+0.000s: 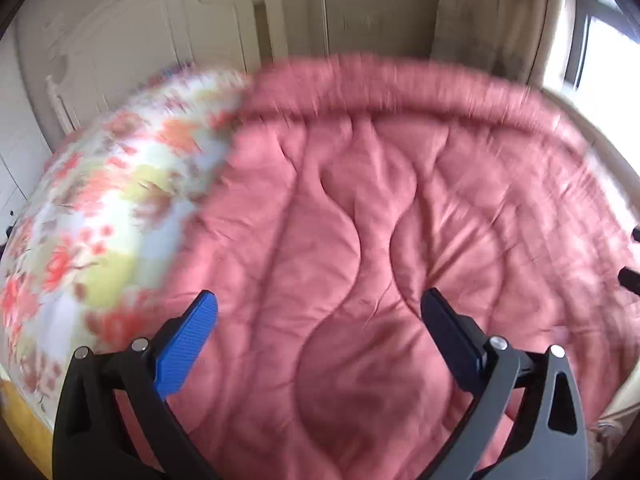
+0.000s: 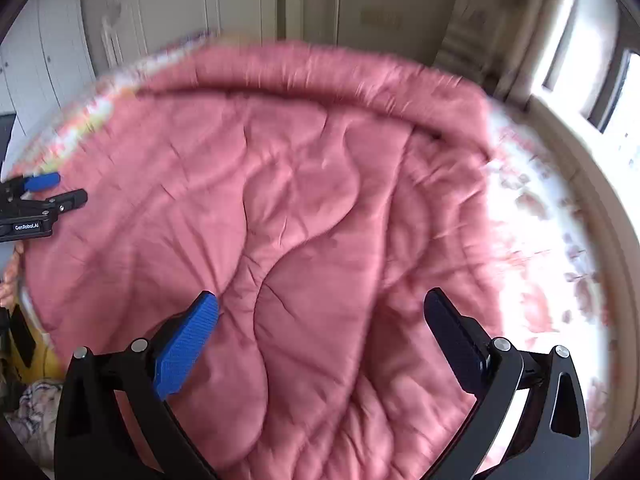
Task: Fold large clothes
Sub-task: 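Grasp the coat hem with the right gripper while the left gripper grasps it too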
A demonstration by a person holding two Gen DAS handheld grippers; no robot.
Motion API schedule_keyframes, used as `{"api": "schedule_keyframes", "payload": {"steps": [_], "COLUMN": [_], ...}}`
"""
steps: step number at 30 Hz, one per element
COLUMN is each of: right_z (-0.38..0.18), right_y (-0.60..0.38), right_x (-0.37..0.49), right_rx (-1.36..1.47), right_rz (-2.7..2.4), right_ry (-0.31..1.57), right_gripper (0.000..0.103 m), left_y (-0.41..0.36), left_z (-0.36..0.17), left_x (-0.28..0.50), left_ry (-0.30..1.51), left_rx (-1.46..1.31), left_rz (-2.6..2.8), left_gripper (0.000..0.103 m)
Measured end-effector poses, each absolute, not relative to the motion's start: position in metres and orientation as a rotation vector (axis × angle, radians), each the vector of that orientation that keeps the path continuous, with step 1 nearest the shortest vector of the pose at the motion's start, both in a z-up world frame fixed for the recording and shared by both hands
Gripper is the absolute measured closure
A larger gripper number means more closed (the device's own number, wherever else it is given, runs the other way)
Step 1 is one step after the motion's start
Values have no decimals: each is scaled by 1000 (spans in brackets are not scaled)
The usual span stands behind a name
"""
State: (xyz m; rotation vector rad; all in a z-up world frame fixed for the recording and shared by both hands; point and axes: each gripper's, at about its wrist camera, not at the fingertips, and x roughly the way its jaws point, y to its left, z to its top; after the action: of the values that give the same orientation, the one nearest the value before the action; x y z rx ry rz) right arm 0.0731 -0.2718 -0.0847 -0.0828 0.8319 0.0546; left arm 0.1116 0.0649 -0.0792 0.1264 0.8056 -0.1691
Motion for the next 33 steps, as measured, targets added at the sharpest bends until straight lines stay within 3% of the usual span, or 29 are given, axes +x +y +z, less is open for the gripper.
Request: {"api": "schedule_keyframes", "payload": {"steps": [4, 10, 13, 15, 16, 17, 18, 19, 20, 22, 24, 28, 33], "right_z": [-91, -123, -122, -119, -119, -119, -117, -117, -116, -116, -115, -98, -40], "right_y": [-309, -338, -324, -319, -316, -312, -309, -302, -297, -289, -296, -323, -340], "right_x": [40, -17, -40, -42, -40, -37, -38, -38, -41, -43, -45, -64, -128], "right_rx": [-45, 141, 93, 101, 121, 138, 146, 146, 136, 119, 184, 303, 339], "right_rz": [-23, 21, 42, 51, 54, 59, 70, 81, 78, 75, 100, 162, 308], "right_ry": [836, 899, 868, 844, 829, 815, 808, 797, 787, 759, 742, 716, 582], "right_gripper": [4, 5, 11, 25, 30, 43, 57, 63, 71, 78, 84, 87, 87], "left_y": [104, 156, 144, 140, 138, 132, 125, 117, 109, 100, 99, 124, 152], "left_z": [-69, -105, -113, -113, -112, -109, -108, -107, -107, -107, -106, -85, -31], "left_x": [102, 114, 102, 94, 91, 85, 83, 80, 77, 72, 69, 52, -30], "left_ry": [778, 892, 845, 835, 835, 833, 835, 837, 845, 836, 815, 775, 654], "left_rx": [115, -80, 9, 7, -5, -22, -25, -26, -25, 0, -17, -183, -310], "left_rz": [-113, -146, -172, -197, -210, -256, -288, -318, -339, -327, -332, -408, -554], "left_gripper": [2, 2, 2, 3, 7, 13, 31, 46, 53, 72, 84, 89, 89]}}
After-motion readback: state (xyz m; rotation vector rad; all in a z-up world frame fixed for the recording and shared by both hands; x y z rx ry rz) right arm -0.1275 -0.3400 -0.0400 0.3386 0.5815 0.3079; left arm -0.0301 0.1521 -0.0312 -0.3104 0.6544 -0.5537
